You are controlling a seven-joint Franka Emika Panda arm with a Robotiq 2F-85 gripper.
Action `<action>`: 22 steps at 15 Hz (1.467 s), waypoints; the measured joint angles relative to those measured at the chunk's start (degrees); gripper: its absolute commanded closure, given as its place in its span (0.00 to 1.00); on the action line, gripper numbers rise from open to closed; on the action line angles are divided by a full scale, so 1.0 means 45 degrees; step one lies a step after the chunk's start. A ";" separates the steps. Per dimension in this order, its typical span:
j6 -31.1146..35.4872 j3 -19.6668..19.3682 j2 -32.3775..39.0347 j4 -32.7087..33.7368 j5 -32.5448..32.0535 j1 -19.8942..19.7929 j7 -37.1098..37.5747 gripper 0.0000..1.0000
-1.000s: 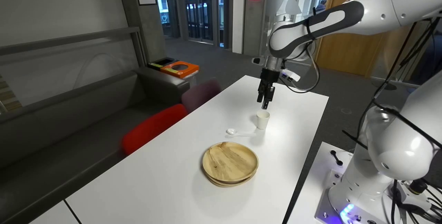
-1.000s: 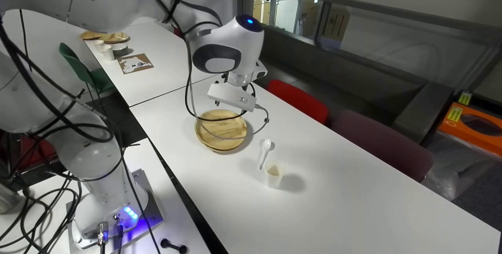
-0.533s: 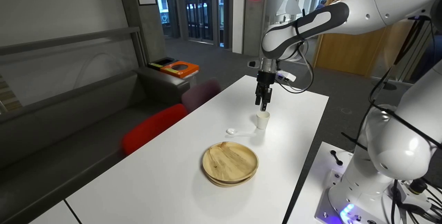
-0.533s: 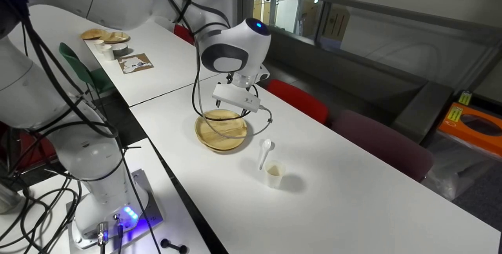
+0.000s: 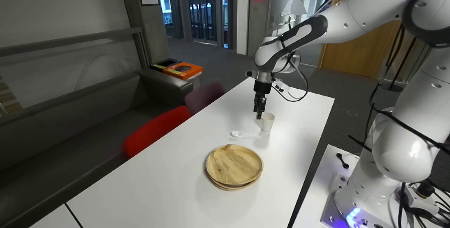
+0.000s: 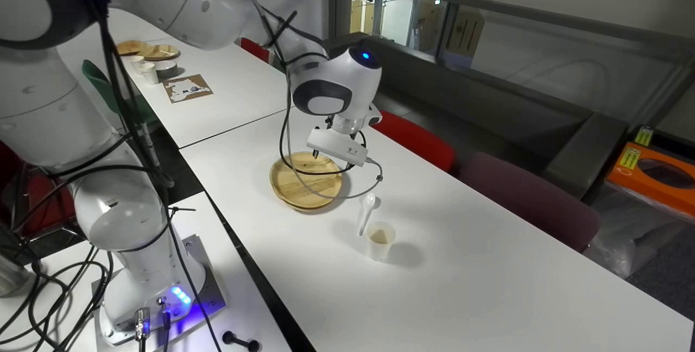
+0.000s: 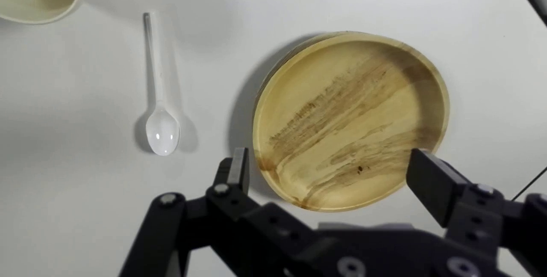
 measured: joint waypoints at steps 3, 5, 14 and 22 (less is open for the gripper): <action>0.0948 0.0606 0.2100 0.0892 0.0787 -0.0316 0.0007 0.00; 0.1660 0.1140 0.3438 0.1601 0.0816 -0.0635 0.0225 0.00; 0.4020 0.1682 0.6466 0.3406 -0.3115 -0.1545 0.3736 0.00; 0.2926 0.2685 0.7079 0.3623 -0.3144 -0.2930 0.3958 0.00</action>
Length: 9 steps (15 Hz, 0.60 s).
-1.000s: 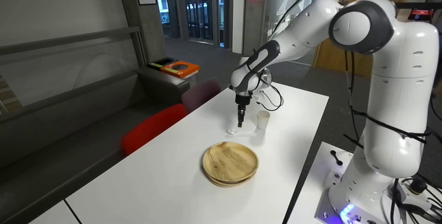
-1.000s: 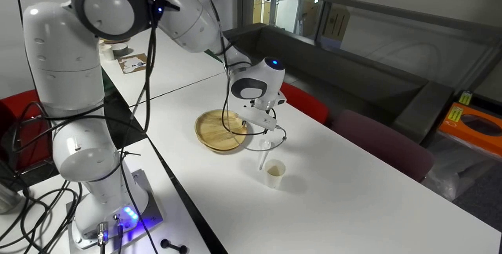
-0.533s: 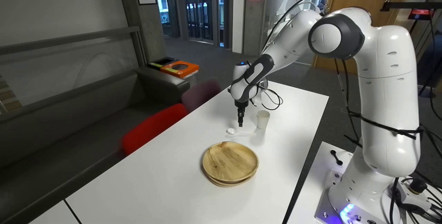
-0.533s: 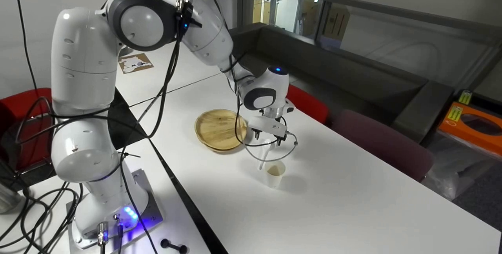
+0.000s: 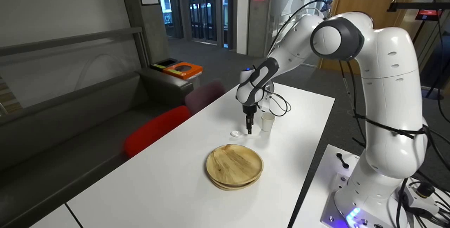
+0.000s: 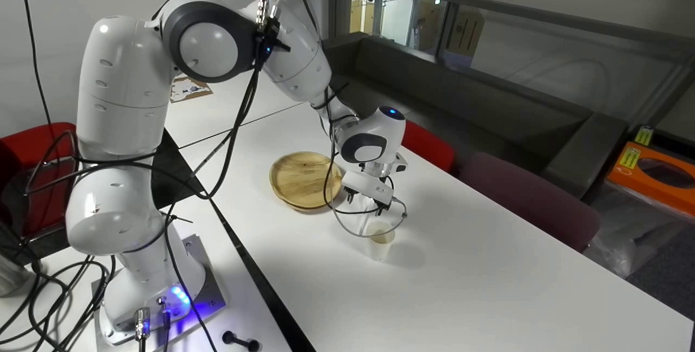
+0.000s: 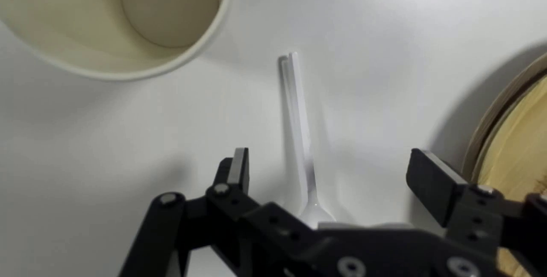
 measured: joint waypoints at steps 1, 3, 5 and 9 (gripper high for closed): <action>-0.0025 0.0074 0.0082 0.0035 0.0007 -0.0098 0.0000 0.00; -0.0026 0.0180 0.0239 0.0110 0.0007 -0.0214 0.0013 0.00; -0.0024 0.0224 0.0463 0.0285 -0.0002 -0.0222 0.0071 0.00; 0.0024 0.0268 0.0953 0.0649 -0.0268 -0.0123 0.0482 0.00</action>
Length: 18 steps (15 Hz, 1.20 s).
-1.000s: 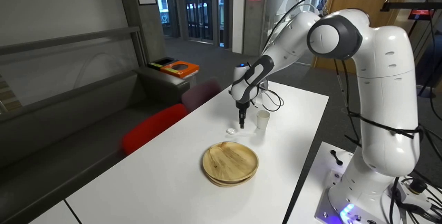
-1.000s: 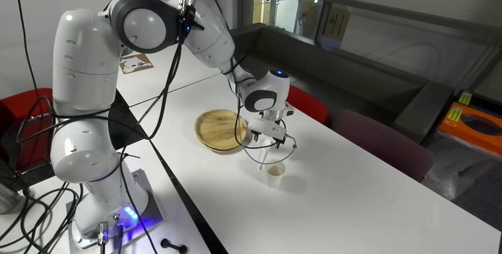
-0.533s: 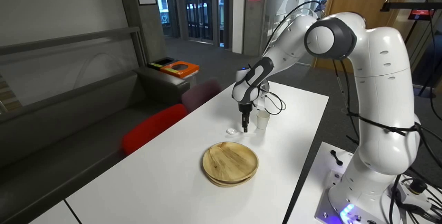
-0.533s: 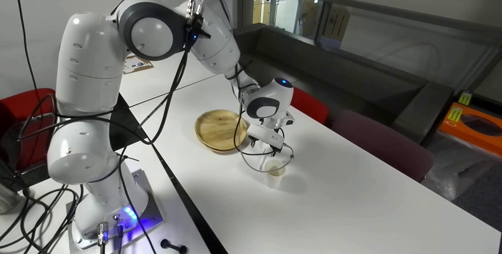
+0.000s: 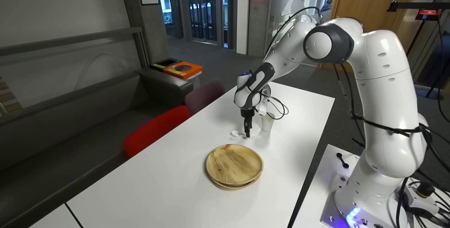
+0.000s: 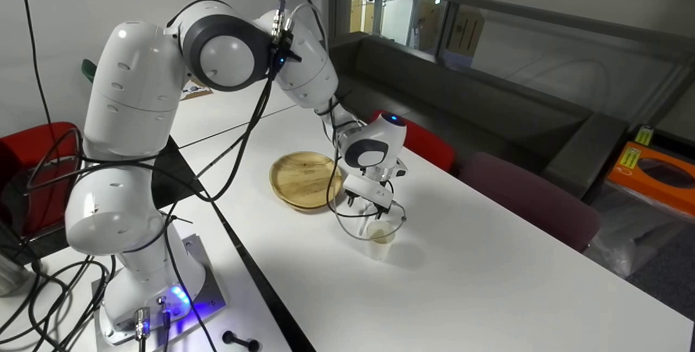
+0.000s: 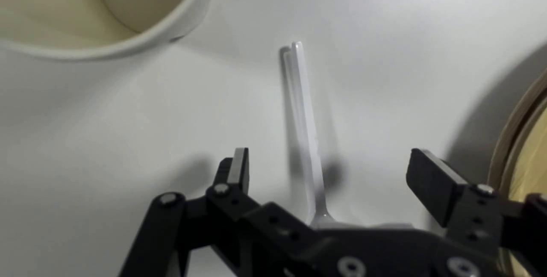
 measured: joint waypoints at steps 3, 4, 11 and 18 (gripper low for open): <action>0.0088 0.0005 0.0298 0.0183 -0.0522 0.0154 0.0531 0.26; 0.0096 0.0009 0.0368 0.0240 -0.0698 0.0205 0.0686 0.27; 0.0102 0.0042 0.0488 0.0385 -0.1352 0.0363 0.1238 0.77; 0.0102 0.0043 0.0488 0.0551 -0.1353 0.0361 0.1245 0.87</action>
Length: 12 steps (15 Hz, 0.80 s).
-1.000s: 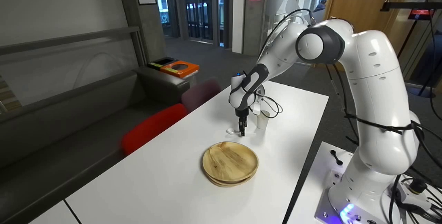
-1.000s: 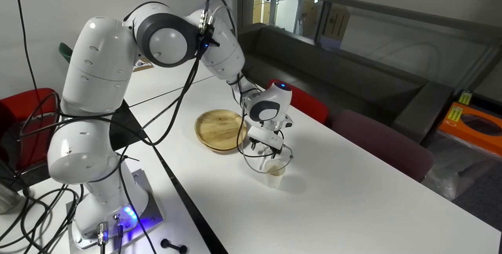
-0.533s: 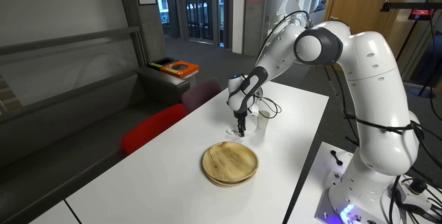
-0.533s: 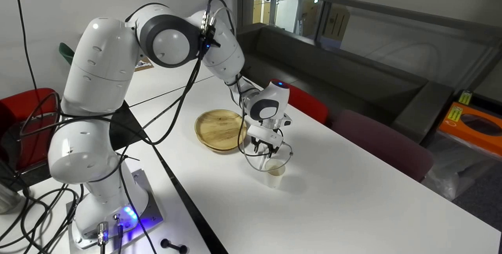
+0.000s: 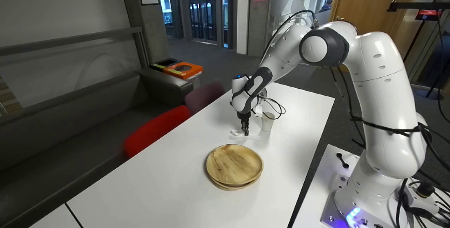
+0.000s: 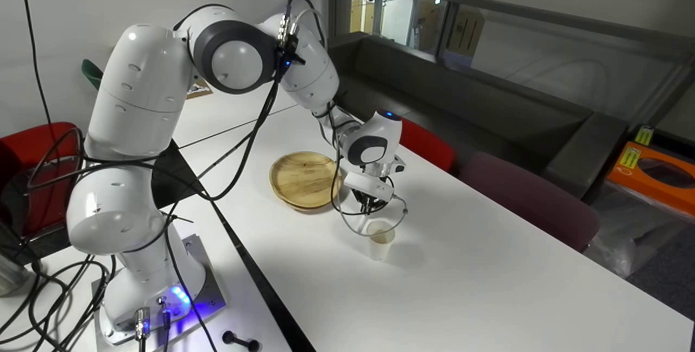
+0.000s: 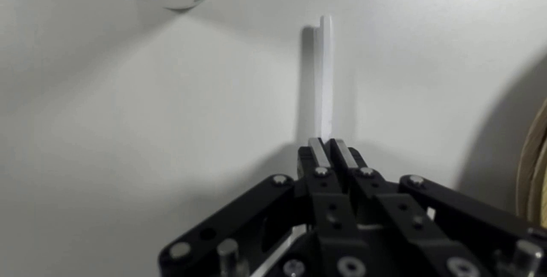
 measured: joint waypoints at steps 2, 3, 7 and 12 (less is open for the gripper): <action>0.0000 0.0000 0.0000 0.0057 0.0000 -0.0002 0.0001 0.63; 0.0000 0.0000 0.0000 0.0080 0.0000 -0.0002 0.0002 0.61; 0.0000 0.0000 0.0000 0.0095 0.0000 -0.0011 0.0007 0.36; 0.0000 0.0000 0.0000 0.0096 0.0000 -0.0026 0.0012 0.00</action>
